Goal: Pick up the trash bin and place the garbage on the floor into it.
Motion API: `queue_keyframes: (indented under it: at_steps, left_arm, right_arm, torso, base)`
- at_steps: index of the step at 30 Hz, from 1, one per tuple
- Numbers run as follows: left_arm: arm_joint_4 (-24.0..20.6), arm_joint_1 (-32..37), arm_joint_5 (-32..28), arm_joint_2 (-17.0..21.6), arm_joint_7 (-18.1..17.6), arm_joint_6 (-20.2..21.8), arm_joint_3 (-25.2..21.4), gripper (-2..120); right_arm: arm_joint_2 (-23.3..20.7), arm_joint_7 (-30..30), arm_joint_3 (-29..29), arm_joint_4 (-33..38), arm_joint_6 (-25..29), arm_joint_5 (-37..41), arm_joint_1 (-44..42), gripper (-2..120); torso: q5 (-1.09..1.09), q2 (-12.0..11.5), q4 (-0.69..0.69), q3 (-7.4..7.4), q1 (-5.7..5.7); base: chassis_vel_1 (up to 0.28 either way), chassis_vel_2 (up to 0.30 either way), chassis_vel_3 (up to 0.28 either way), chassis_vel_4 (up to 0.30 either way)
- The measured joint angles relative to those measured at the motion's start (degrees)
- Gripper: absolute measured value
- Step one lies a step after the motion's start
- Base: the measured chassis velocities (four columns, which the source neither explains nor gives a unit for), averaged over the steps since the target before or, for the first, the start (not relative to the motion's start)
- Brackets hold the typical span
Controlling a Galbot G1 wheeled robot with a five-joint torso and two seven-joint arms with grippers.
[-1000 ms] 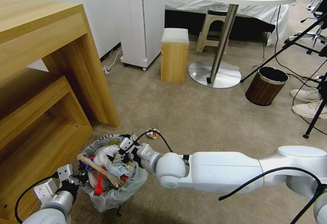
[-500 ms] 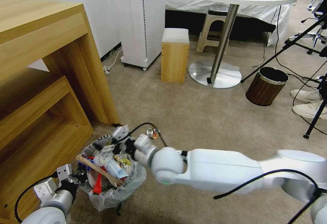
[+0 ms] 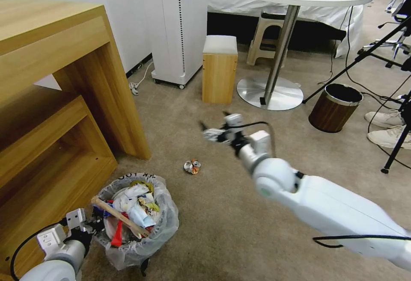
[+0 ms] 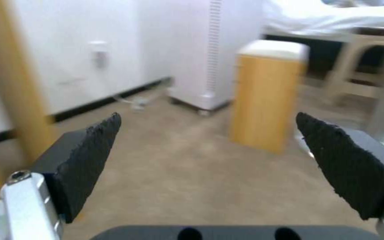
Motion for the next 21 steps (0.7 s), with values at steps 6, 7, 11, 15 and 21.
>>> queue_keyframes:
  at_steps: [6,7,11,15,21]
  left_arm:
    - [-0.16,0.20,0.01,-0.02,0.07,-0.01,-0.05,0]
    - [-0.21,0.27,0.01,-0.02,0.08,-0.02,-0.07,0]
    - [-0.46,0.59,-0.13,0.32,0.15,-0.13,-0.47,0]
    - [-0.34,0.85,-0.54,0.89,0.17,-0.22,-0.89,0]
    - [0.13,0.83,-1.68,1.89,-0.02,0.04,-1.54,0]
  right_arm:
    - [-2.29,3.05,6.01,-1.11,-1.19,-2.59,-4.80,100]
    - [-2.42,3.52,6.58,-1.34,-1.22,-2.90,-5.41,100]
    - [-2.79,4.63,10.12,-2.94,0.77,-6.20,-9.85,100]
    - [-2.50,5.57,13.49,-3.46,3.61,-7.26,-14.15,100]
    - [-1.70,4.77,19.07,-3.90,5.15,-8.99,-19.97,100]
  torso:
    - [-0.02,0.00,0.00,0.00,0.00]
    - [-0.02,0.00,0.00,0.00,0.00]
    - [-0.01,0.00,0.02,0.00,0.00]
    - [0.00,0.00,0.00,0.00,0.00]
    - [-0.02,0.00,0.00,0.00,0.00]
  base:
    - [0.000,0.000,0.000,0.000]
    - [0.000,0.000,0.000,0.000]
    - [0.000,0.000,0.000,0.000]
    - [0.000,0.000,0.000,0.000]
    - [0.000,0.000,0.000,0.000]
